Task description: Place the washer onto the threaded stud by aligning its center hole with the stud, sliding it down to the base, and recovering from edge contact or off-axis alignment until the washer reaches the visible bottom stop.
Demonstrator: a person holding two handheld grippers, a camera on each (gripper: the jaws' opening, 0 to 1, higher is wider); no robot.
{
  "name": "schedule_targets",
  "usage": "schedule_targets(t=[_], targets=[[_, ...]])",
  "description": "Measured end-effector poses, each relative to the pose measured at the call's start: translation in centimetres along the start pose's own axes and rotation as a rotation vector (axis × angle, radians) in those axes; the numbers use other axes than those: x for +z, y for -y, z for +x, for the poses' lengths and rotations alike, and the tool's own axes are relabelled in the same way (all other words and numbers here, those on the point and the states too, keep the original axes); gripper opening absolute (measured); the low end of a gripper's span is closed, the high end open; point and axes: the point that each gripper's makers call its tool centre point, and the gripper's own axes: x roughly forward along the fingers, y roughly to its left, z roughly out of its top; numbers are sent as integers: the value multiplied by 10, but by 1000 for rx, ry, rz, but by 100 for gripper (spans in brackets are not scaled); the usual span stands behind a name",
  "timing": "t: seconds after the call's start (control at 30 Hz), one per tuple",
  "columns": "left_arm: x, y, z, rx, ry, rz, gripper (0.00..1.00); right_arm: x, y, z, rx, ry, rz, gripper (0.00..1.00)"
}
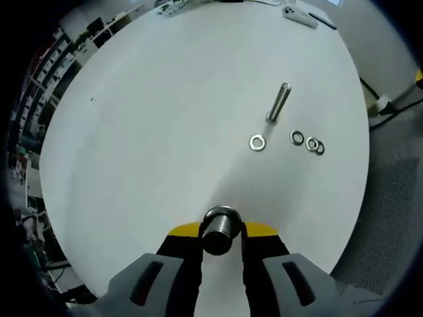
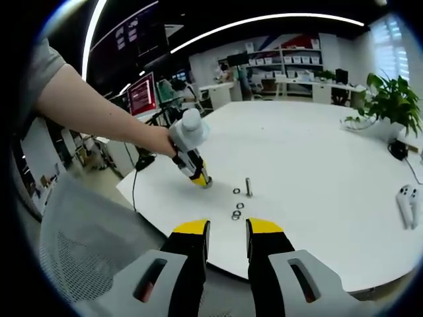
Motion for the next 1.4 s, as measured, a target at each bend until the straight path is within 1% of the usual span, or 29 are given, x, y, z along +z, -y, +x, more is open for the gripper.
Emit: schedule_targets(t=[0.1,0.13,0.2,0.27,0.37,0.43,0.47,0.53,0.6,0.67,0.7,0.77,0.8,0.83,0.93,0.97,1.07,1.17,1.23,1.3,1.4], targets=[[2,2,-1,4,28,-39,23,0,-1,1,4,0,-2,25],[3,3,-1,7,33,-37,25,0,-1,1,6,-1,-5,25],[3,1,-1,36,40,-25,26,0,-2,1,12,-3,-10,25],[1,3,-2,40,43,-38,27,1,-4,1,20,-2,-18,25],[2,1,-9,67,77,-43,27,1,-6,2,28,0,-23,25],[1,-2,-16,94,103,-75,27,2,-7,1,33,4,-26,25],[0,-4,-21,109,133,-111,27,2,-7,1,34,4,-26,25],[-5,-2,-31,108,158,-168,27,2,-8,1,38,5,-26,25],[-9,0,-41,114,177,-189,27,3,-9,1,46,9,-28,25],[-14,2,-55,128,209,-209,27,3,-11,2,56,9,-34,25],[-16,3,-65,141,234,-224,27,3,-12,2,58,10,-37,25],[-20,4,-78,157,278,-248,27,5,-12,1,59,20,-31,25],[-23,5,-84,164,286,-256,27,6,-12,1,59,25,-27,25],[-25,6,-92,175,309,-268,27,7,-12,1,60,29,-25,25],[-32,10,-107,192,346,-297,28,8,-13,1,67,36,-27,25],[-34,12,-114,202,371,-310,28,9,-14,1,69,39,-28,25],[-40,23,-130,215,422,-342,29,10,-16,1,77,48,-30,25],[-48,35,-140,211,448,-342,29,9,-17,1,82,40,-30,25],[-51,42,-148,217,484,-341,30,8,-17,2,85,35,-36,25],[-54,46,-157,218,526,-363,31,8,-17,1,84,32,-34,25],[-66,53,-169,223,553,-398,33,6,-15,1,74,26,-24,25]])
